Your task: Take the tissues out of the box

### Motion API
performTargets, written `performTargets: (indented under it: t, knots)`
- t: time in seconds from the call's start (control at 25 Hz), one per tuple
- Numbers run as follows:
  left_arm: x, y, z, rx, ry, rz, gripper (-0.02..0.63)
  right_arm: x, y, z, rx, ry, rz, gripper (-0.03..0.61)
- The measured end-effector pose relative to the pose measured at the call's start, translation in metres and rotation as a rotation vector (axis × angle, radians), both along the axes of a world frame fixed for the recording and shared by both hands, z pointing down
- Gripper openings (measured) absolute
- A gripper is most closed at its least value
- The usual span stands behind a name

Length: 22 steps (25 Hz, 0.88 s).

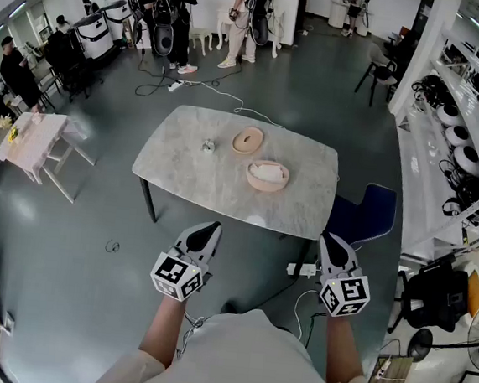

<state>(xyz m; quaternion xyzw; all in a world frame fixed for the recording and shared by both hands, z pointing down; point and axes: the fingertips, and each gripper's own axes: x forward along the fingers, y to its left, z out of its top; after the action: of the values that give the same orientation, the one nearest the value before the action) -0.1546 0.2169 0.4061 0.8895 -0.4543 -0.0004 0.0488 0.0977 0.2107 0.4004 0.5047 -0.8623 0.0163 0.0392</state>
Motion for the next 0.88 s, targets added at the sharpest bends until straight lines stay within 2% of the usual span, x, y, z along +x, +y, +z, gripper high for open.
performTargets:
  t: [0.52,0.88]
  knots:
    - [0.003,-0.006,0.003,-0.012,0.008,0.006,0.008,0.004,-0.008,-0.001,0.002,-0.01,0.005,0.043]
    - [-0.018,-0.008,0.017,-0.038,0.017,0.007,0.009,-0.018,-0.009,0.015,-0.041,-0.016,0.024,0.044]
